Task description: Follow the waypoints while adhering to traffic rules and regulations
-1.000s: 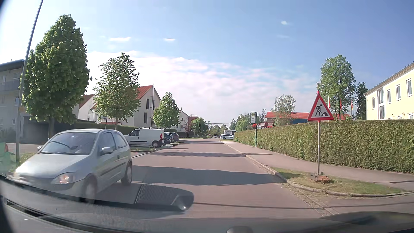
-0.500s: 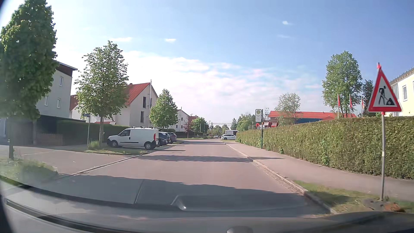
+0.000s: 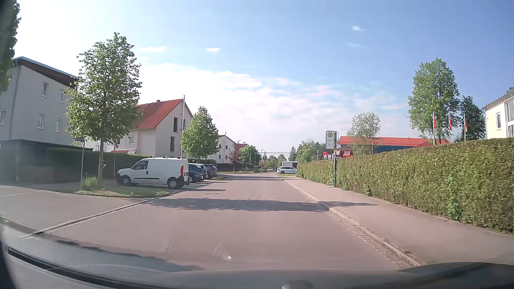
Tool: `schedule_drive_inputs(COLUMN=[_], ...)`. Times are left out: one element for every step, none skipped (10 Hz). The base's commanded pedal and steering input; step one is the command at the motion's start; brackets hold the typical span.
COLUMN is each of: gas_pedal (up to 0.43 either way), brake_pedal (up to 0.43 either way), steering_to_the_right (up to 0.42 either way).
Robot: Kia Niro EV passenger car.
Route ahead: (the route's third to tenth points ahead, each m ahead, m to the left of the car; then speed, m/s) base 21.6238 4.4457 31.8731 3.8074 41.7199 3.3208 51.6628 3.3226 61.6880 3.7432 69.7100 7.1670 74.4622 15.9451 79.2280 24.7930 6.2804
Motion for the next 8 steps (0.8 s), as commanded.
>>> schedule_drive_inputs(gas_pedal=[0.118, 0.118, 0.118, 0.130, 0.130, 0.130, 0.130, 0.130], brake_pedal=[0.000, 0.000, 0.000, 0.000, 0.000, 0.000, 0.000, 0.000], steering_to_the_right=[-0.009, -0.008, -0.009, -0.009, -0.009, -0.009, -0.009, -0.009])
